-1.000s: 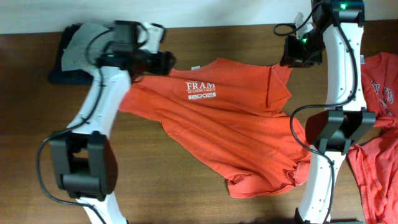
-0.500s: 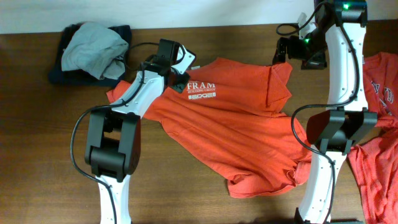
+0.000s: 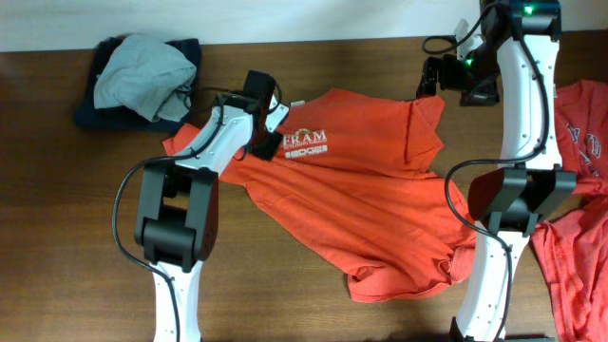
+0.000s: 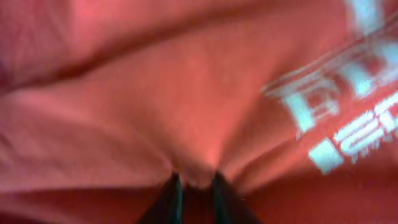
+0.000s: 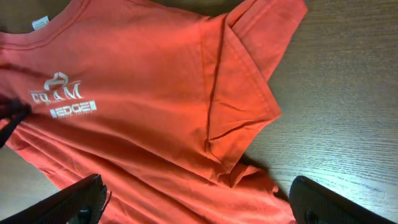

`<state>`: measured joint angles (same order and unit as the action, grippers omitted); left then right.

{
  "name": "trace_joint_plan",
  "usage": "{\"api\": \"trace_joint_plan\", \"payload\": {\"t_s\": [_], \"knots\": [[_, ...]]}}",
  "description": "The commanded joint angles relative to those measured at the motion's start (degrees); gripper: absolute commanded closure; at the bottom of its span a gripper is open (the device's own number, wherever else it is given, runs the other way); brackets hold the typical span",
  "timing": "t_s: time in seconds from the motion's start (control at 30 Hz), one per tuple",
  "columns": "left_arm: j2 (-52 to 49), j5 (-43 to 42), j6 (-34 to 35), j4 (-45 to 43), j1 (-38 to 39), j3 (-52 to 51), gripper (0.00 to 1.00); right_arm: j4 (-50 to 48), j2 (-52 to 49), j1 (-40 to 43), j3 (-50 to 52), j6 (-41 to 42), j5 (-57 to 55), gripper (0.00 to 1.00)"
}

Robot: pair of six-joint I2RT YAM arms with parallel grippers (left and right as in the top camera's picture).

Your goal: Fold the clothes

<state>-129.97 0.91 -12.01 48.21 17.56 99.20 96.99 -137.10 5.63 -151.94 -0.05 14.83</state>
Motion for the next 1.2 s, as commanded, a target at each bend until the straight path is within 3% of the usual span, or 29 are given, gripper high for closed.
{"api": "trace_joint_plan", "payload": {"t_s": [0.0,0.13,0.27,0.4,0.6,0.73,0.83,0.93,1.07,1.17], "knots": [[-3.10,0.37,9.35,10.47,-0.09,-2.03,0.88,0.31,0.59,0.11,-0.42,0.13,-0.52,0.01],[-3.10,-2.29,11.85,20.37,-0.09,-2.03,0.92,0.31,0.59,0.11,-0.42,0.13,-0.52,0.01],[-3.10,-9.40,11.85,26.84,0.37,-2.03,0.92,0.31,0.59,0.11,-0.42,0.13,-0.52,0.01],[-2.62,-10.64,13.55,31.98,2.25,-2.01,0.96,0.31,0.59,0.11,-0.42,0.13,-0.52,0.01],[6.03,-10.75,15.52,32.74,5.25,-0.04,0.97,0.31,0.59,0.11,-0.42,0.13,-0.52,0.01],[11.39,-10.32,16.35,31.91,6.36,6.71,0.91,0.31,0.59,0.11,-0.42,0.13,-0.52,0.01],[13.35,-7.21,16.33,28.11,6.45,11.47,0.82,0.31,0.59,0.11,-0.42,0.13,-0.52,0.01],[12.92,-3.04,14.75,16.17,6.45,12.28,0.81,0.31,0.59,0.11,-0.42,0.13,-0.52,0.01],[8.92,-3.02,7.93,1.46,6.45,12.28,0.87,0.31,0.59,0.11,-0.42,0.13,-0.52,0.01],[4.79,-2.99,7.13,-5.09,6.40,12.28,0.99,0.31,0.59,0.11,-0.42,0.13,-0.52,0.01]]}}
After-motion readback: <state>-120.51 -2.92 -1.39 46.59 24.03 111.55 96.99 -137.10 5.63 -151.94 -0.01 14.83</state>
